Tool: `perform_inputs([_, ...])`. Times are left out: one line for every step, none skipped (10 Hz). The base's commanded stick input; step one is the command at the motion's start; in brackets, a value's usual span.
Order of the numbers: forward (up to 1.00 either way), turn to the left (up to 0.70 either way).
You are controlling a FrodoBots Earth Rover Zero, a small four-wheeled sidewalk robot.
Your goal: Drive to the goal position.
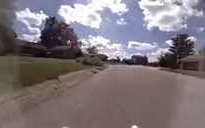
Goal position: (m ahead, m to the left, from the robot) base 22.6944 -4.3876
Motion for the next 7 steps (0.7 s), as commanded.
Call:
perform_inputs([0.85, 0.00])
perform_inputs([0.85, 0.00])
perform_inputs([0.85, 0.00])
perform_inputs([0.85, 0.00])
perform_inputs([0.85, 0.00])
perform_inputs([0.85, 0.00])
perform_inputs([0.85, -0.02])
